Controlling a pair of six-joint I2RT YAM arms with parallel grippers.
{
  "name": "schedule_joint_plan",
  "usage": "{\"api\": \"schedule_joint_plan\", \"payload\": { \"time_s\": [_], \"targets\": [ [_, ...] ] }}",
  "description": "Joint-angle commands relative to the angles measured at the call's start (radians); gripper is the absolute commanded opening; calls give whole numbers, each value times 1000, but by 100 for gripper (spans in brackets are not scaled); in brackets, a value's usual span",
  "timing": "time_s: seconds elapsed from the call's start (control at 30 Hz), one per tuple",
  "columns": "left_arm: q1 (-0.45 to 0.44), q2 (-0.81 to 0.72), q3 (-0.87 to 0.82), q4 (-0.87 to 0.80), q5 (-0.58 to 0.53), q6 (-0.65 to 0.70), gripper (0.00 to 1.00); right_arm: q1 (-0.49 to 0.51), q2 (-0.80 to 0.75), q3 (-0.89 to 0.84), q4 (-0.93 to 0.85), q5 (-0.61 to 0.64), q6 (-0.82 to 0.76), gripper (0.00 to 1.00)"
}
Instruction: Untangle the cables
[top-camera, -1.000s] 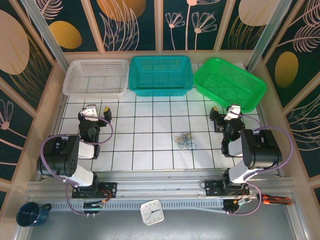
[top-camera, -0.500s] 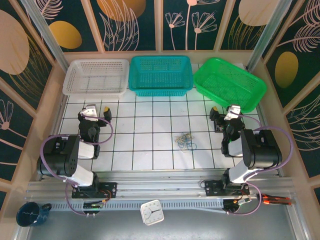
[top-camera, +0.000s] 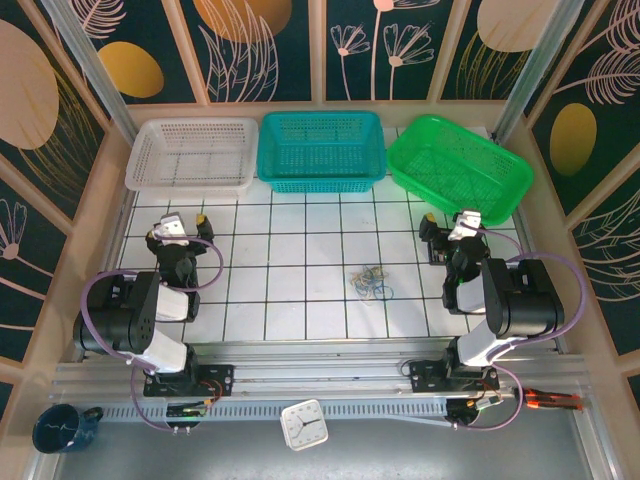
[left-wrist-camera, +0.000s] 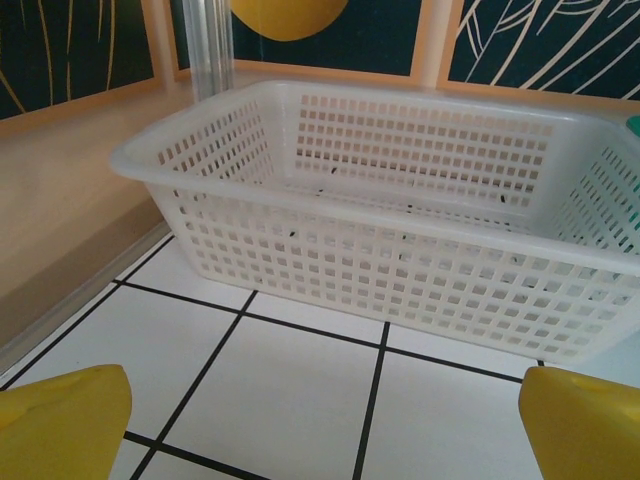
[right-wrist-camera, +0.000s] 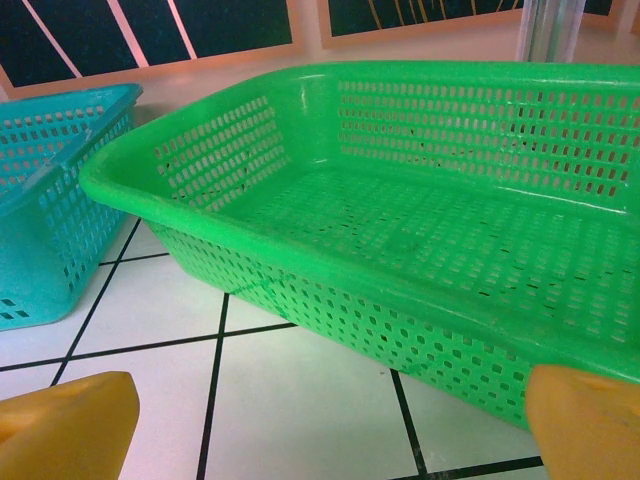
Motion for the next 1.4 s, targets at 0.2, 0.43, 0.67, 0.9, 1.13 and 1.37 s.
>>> {"api": "schedule_joint_plan", "payload": {
  "time_s": [0.2,0.43,0.67,0.9,1.13,1.37],
  "targets": [
    [0,-2,50,-34,144,41,99,-8,-1,15,16,-8,6,99],
    [0,-20,51,-52,133,36,99,-13,-14,10,17,-25,4,99],
    [0,-157,105,-247,105,25,99,-2,-265,40,-227,33,13,99],
    [-1,-294,174,-433,118,-36,99,-19,-470,303,-816,123,222,99],
    [-10,-391,301,-707,221,-211,99,-58,-538,457,-1061,-179,426,99],
    [-49,-446,405,-912,315,-280,99,58,-556,476,-1270,-262,458,90]
  ]
}}
